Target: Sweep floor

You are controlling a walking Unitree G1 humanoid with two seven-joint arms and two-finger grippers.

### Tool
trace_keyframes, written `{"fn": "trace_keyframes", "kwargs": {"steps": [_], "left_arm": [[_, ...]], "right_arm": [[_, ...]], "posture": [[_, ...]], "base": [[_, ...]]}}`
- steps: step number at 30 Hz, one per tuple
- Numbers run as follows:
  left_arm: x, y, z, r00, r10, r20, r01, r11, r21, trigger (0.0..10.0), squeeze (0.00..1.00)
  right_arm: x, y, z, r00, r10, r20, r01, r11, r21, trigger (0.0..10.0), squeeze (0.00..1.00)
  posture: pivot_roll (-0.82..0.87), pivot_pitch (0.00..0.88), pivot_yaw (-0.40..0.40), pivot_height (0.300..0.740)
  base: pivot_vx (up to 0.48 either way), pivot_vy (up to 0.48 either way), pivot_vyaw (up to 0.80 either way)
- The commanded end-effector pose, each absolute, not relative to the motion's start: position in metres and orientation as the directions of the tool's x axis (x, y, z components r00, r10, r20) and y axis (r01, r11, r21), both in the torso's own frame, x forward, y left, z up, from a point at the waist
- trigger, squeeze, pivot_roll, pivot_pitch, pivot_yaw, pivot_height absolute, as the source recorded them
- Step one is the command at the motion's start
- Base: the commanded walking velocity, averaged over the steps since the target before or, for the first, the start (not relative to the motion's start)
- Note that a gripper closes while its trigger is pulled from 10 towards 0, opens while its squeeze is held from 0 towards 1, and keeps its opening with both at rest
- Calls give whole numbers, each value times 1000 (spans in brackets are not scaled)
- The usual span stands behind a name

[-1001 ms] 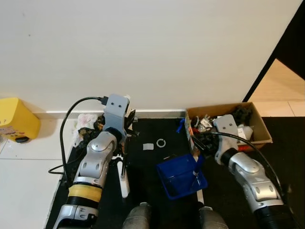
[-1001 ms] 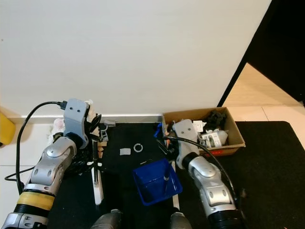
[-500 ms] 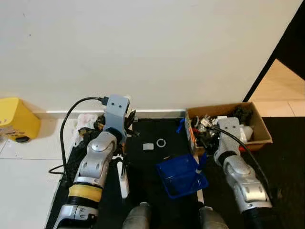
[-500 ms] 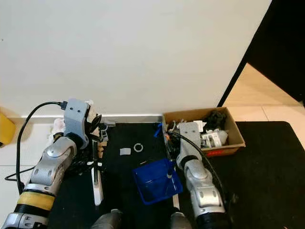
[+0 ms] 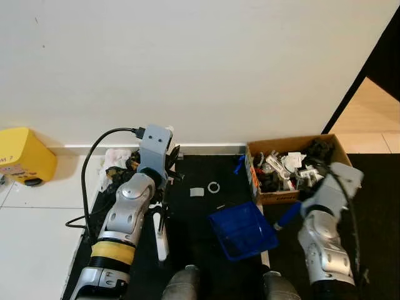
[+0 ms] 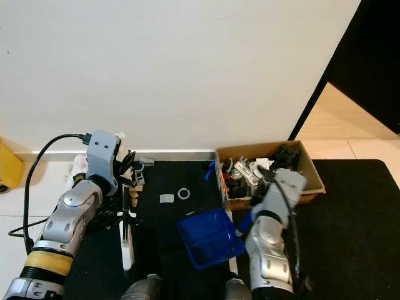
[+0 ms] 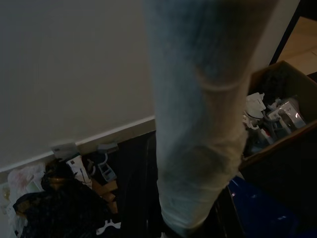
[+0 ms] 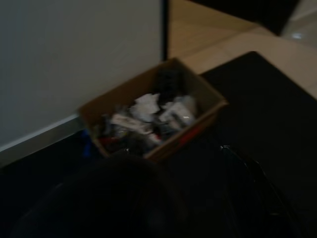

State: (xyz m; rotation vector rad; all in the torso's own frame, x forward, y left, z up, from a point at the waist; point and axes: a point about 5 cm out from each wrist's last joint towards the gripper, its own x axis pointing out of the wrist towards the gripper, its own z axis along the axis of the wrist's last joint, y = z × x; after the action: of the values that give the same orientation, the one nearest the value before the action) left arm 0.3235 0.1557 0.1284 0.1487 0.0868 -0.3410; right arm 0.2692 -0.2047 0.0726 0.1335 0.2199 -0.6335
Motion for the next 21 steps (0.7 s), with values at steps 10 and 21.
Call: {"fn": "trace_keyframes", "kwargs": {"steps": [10, 21], "left_arm": [[325, 154, 127, 934, -340, -111, 354, 923, 152, 10000, 0], [324, 154, 124, 934, -338, -115, 353, 924, 150, 10000, 0]], "right_arm": [[247, -227, 47, 661, -679, -320, 701, 710, -59, 1176, 0], [249, -227, 46, 690, -657, -305, 675, 736, -58, 0, 0]], "posture": [[88, 162, 70, 740], [88, 162, 65, 740]], "base": [[0, 0, 0], [0, 0, 0]]}}
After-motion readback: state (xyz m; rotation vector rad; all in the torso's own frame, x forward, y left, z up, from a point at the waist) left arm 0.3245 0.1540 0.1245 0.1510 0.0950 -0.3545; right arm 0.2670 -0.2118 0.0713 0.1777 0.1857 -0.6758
